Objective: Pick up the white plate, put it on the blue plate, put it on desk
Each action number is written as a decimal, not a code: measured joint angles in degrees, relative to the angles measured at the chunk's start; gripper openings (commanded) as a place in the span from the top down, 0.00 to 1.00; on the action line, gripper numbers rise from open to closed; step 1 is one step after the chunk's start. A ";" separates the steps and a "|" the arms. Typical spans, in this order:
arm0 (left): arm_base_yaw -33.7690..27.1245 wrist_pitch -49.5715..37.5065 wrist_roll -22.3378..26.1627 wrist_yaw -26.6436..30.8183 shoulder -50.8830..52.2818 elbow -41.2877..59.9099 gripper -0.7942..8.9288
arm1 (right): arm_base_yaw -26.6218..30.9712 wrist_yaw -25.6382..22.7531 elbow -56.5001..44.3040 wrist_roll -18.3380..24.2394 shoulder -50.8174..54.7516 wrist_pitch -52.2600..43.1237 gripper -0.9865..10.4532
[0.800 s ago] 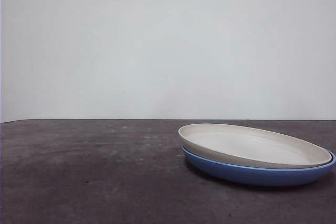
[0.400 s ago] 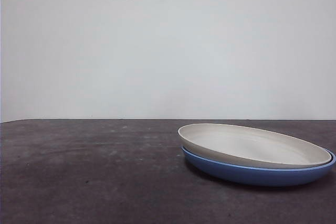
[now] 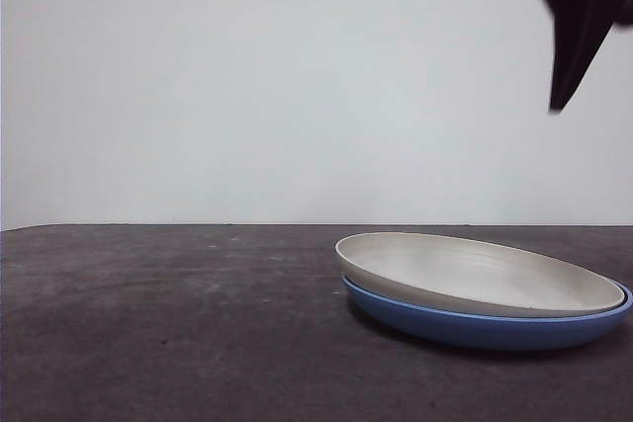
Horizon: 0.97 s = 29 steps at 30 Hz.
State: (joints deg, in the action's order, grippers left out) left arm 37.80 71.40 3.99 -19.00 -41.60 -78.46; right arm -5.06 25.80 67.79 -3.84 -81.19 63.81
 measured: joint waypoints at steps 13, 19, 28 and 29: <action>0.00 -0.02 0.07 0.00 0.00 0.00 0.27 | 0.20 1.20 0.00 2.78 -14.73 -11.76 0.32; 0.00 -0.02 0.07 0.00 0.00 0.00 0.27 | 0.20 1.27 0.00 3.69 -17.55 -14.23 0.32; 0.00 0.07 0.07 0.00 0.00 0.00 0.27 | 0.20 4.68 0.00 3.87 -21.03 -16.55 0.32; 0.00 0.11 0.07 0.00 0.00 0.00 0.27 | 0.22 5.05 0.00 3.87 -21.55 -16.55 0.32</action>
State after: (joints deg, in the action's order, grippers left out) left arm 37.80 71.50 4.05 -19.00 -41.60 -78.46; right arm -4.84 30.85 67.79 0.03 -102.74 47.27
